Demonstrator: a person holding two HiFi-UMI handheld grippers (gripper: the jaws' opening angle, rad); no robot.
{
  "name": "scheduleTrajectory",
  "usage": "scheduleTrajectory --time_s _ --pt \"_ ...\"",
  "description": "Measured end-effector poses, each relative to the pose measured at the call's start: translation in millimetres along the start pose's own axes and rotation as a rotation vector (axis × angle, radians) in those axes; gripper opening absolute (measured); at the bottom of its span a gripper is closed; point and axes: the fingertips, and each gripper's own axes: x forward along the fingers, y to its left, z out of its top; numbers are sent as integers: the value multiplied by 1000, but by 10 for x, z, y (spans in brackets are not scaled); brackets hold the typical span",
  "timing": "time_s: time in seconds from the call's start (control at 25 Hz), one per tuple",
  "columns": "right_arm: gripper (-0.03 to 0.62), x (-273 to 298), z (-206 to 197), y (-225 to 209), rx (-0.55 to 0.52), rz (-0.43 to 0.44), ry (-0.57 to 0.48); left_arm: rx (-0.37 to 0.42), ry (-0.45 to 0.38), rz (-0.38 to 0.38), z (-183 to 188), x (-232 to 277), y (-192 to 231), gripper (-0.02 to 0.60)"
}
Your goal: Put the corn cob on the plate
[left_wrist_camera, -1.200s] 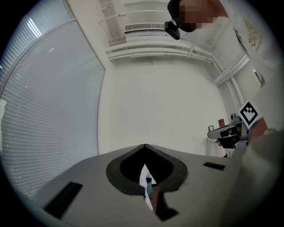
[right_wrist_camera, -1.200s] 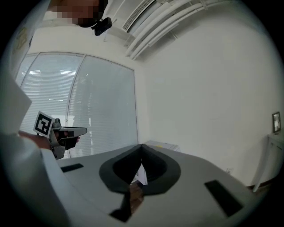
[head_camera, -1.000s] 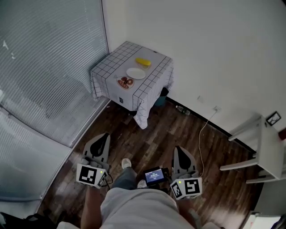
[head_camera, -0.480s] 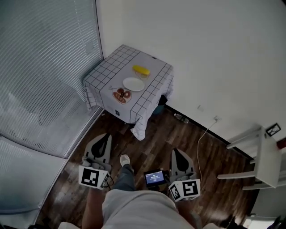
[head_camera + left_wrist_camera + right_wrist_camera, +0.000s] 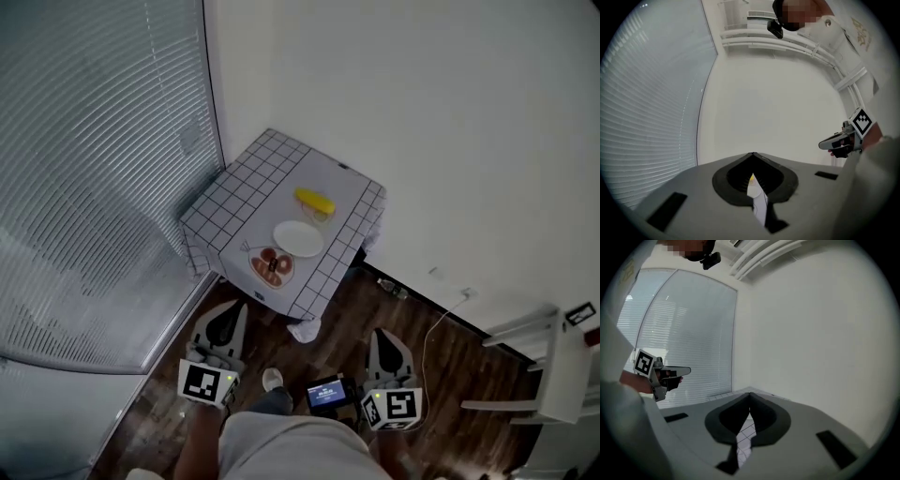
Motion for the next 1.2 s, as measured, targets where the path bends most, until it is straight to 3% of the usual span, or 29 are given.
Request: scheduleTrajectory --time_s 0.24,0.44,0.8,1.0,1.2 --pt "6 690 30 -84 -29 -19 48 -19 49 -46 -190 575 458 8" --pt "6 1135 -52 -129 -66 9 122 38 131 -88 -340 1015 697 8" --pt "9 1841 -251 -285 -53 55 167 62 171 -206 -585 1742 800 9" --pt "44 2245 -402 -388 -61 87 200 57 199 -246 -791 2198 846 11" --pt "65 2673 -609 -507 -61 119 242 28 244 -311 -1121 2658 916 110"
